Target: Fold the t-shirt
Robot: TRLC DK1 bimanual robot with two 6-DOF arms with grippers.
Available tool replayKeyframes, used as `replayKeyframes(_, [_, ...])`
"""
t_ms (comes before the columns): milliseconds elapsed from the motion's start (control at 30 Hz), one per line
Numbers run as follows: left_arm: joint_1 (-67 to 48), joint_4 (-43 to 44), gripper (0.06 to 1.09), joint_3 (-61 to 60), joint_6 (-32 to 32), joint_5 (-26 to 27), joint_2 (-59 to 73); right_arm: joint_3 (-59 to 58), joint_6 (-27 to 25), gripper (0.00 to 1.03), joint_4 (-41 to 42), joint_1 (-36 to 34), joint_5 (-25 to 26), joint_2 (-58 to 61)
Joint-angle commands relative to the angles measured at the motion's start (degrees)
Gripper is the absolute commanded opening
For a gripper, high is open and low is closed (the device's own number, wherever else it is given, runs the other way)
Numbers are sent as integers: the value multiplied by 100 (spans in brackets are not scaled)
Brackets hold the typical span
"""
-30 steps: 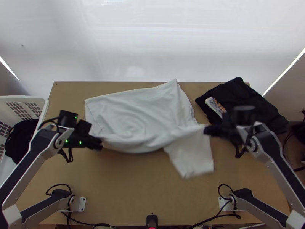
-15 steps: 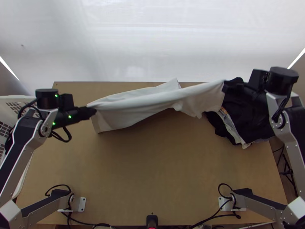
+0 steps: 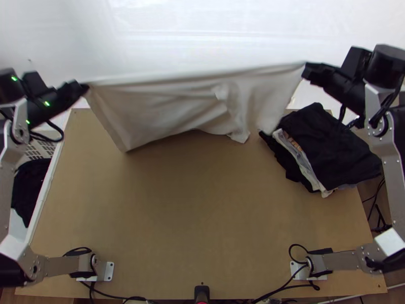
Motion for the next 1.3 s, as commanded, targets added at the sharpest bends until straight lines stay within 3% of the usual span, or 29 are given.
replayKeyframes(0, [588,254,9,1616,-558,12,477,1538,106,3,22,8,280,638])
replayKeyframes(167, [808,404,9,2512,-1323,12,486,1942,106,3,427,-10,351,515])
replayKeyframes(367, [1133,650,9,2618,-1789,30,-208,1476,255,3,629,-10,342,-742])
replayKeyframes(633, [1731,711,9,2319,-1903,197,-1456,1424,281,3,-57,-484,351,-2456])
replayKeyframes(967, [1722,1028,9,2020,-2088,223,-2414,1652,-17,3,-725,-643,421,-3326])
replayKeyframes(1167, [1713,439,9,1458,-1885,742,-2740,1186,-9,3,-1446,-379,403,-3343])
replayKeyframes(1267, [1705,43,9,192,-1551,1172,-3460,219,167,3,-1947,52,403,-3581])
